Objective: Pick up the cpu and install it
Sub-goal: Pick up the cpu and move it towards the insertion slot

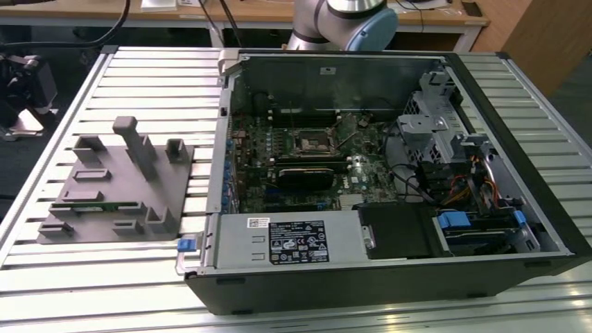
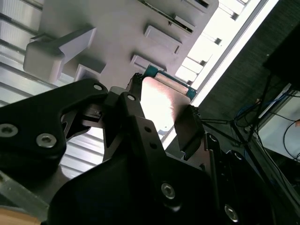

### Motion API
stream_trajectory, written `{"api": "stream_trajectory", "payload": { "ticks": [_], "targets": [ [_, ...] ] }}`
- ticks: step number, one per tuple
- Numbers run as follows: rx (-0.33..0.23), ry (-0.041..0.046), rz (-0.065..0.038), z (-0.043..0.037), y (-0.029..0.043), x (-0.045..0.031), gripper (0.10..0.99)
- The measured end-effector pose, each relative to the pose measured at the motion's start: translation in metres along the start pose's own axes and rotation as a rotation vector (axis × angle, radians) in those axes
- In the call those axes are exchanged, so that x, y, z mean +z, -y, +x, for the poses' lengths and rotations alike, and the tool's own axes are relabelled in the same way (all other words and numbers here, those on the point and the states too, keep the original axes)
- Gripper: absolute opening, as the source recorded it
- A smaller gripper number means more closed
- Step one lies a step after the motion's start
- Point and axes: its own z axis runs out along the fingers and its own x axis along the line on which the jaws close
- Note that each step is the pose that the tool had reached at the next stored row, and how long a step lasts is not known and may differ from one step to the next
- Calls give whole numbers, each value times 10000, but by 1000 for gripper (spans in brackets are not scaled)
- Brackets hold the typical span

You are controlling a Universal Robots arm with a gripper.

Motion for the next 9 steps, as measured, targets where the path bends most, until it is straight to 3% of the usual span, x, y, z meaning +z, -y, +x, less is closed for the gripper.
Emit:
{"api": "stream_trajectory", "payload": {
  "ticks": [9],
  "targets": [
    [-1, 0, 0, 0, -10, -197, 533]
  ]
}}
